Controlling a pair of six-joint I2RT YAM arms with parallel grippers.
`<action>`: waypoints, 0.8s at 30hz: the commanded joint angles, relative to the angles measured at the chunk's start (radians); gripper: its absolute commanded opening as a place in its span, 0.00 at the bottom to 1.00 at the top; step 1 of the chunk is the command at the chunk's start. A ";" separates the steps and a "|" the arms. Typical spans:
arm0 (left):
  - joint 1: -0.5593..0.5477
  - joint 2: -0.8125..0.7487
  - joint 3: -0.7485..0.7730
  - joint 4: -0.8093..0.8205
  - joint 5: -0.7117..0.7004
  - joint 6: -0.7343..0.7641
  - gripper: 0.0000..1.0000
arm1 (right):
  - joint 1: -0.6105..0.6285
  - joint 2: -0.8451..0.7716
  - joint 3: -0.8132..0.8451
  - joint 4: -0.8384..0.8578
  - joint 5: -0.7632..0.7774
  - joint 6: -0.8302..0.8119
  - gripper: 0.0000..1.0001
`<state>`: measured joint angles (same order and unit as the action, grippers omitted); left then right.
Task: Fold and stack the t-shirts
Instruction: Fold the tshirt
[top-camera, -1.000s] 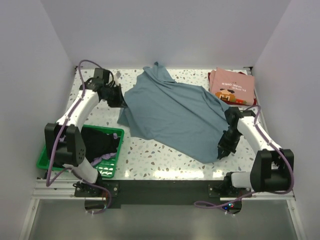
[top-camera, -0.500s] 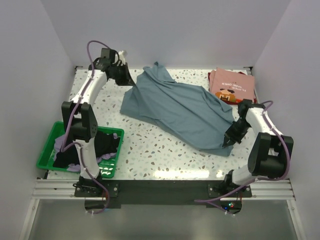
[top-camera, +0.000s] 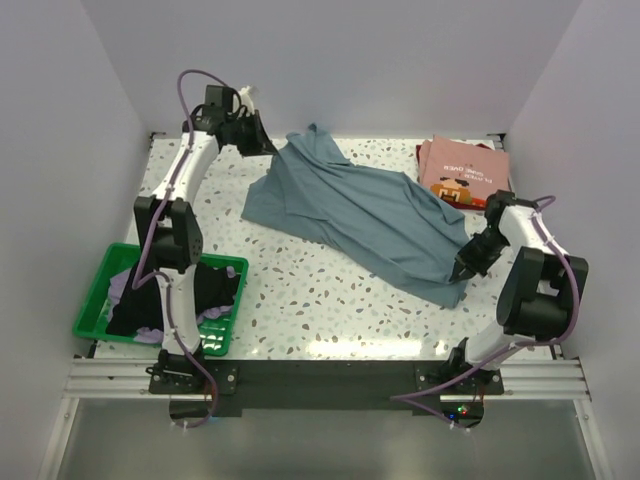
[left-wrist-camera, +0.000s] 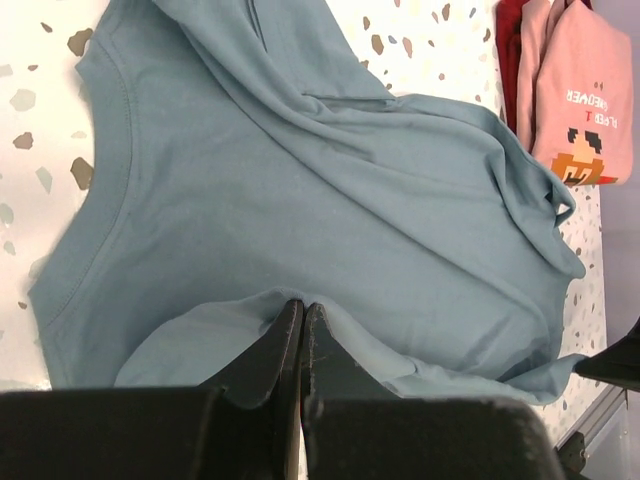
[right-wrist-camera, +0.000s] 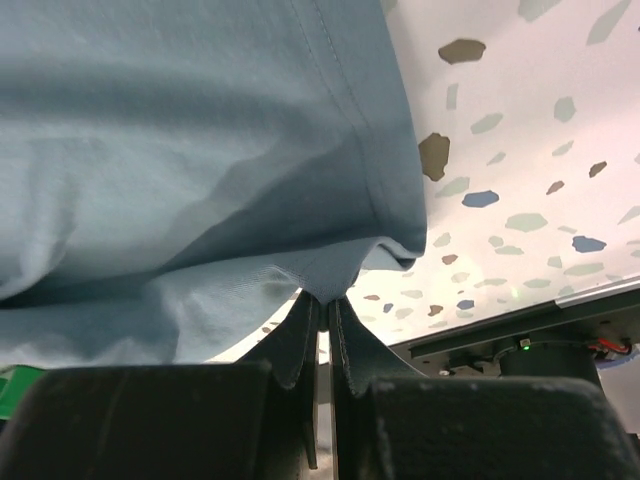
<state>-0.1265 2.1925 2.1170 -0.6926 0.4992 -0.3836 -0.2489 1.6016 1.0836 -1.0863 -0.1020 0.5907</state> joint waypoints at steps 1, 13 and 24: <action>0.001 0.030 0.043 0.085 0.045 -0.018 0.00 | -0.023 0.021 0.047 0.014 -0.028 0.003 0.00; 0.004 0.078 0.049 0.163 0.042 -0.031 0.00 | -0.084 0.141 0.180 0.023 -0.053 -0.012 0.00; 0.019 0.079 0.051 0.229 0.012 -0.060 0.00 | -0.102 0.215 0.295 -0.001 -0.036 -0.031 0.00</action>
<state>-0.1242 2.2749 2.1189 -0.5354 0.5186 -0.4187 -0.3401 1.8194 1.3296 -1.0767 -0.1272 0.5785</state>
